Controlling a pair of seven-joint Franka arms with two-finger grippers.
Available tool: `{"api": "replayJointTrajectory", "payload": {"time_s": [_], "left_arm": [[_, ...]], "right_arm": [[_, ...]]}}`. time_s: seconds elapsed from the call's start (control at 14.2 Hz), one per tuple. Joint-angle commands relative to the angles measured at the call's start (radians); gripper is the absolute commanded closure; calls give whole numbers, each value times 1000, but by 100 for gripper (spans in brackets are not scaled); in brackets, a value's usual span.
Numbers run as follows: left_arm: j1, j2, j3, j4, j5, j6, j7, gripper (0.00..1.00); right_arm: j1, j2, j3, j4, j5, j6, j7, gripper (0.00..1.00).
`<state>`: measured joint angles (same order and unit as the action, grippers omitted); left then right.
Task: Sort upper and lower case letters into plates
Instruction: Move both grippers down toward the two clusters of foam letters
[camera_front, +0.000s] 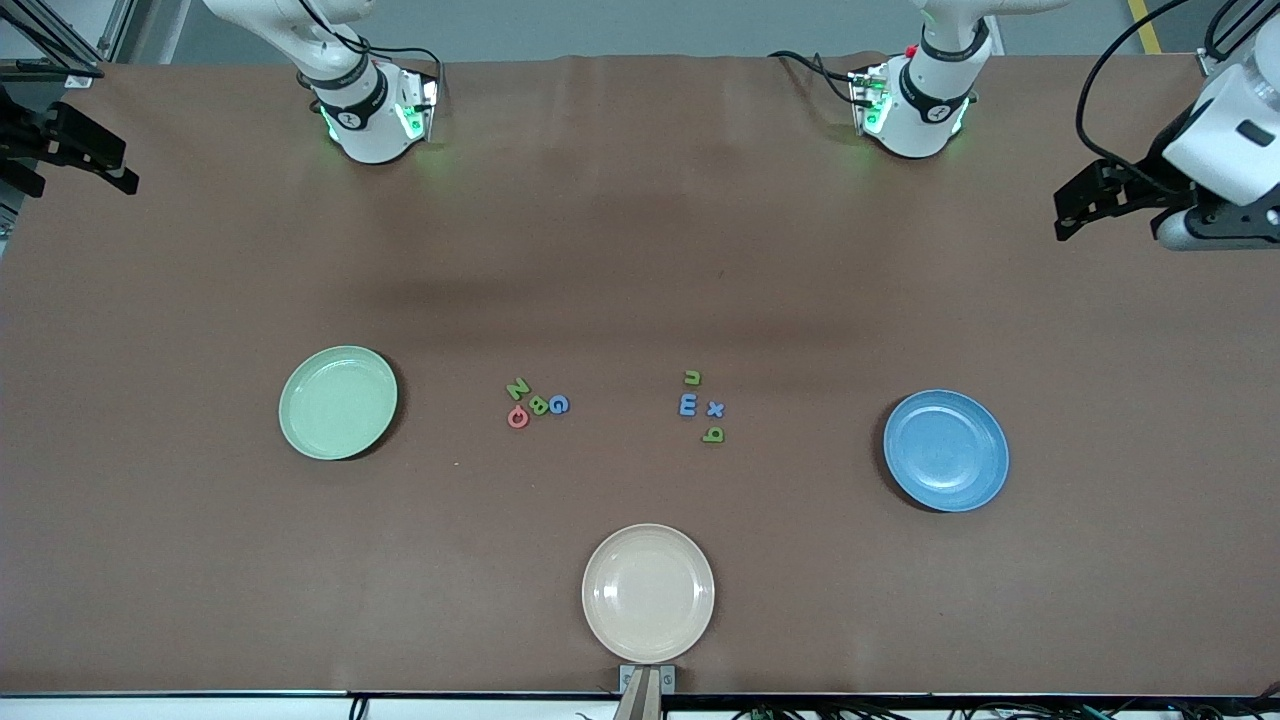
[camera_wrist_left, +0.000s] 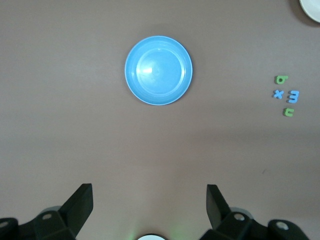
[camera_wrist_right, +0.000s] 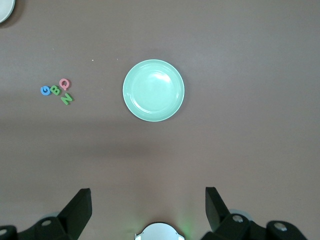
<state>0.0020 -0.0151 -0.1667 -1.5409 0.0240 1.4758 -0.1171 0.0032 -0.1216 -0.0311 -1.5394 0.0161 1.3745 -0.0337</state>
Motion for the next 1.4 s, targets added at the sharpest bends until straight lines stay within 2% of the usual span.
{"api": "replayJointTrajectory", "payload": {"time_s": [0.0,0.28,0.35,0.56,0.77,1.05,1.19,1.33], "left_arm": [[-20,75,-42,18,-13,20,-38,0],[-30,219,-161,15,2,154,-276,0],[-51,256,-171,13,5,191,-333,0],[-149,366,-172,-4,31,317,-526,0],[-255,496,-174,-7,121,417,-711,0],[-338,644,-172,-15,158,592,-934,0],[-350,697,-172,-15,214,676,-1024,2],[-359,734,-171,-13,261,737,-1052,12]], "right_arm": [[-6,52,2,18,-2,0,9,0],[-12,170,-1,21,-19,92,0,0],[-11,216,-1,21,-21,132,0,0],[35,266,8,13,-4,181,53,0],[124,319,10,-21,42,293,321,0],[231,398,10,-99,84,473,480,0],[294,457,10,-149,84,604,555,0],[349,502,8,-200,84,720,594,0]]}}
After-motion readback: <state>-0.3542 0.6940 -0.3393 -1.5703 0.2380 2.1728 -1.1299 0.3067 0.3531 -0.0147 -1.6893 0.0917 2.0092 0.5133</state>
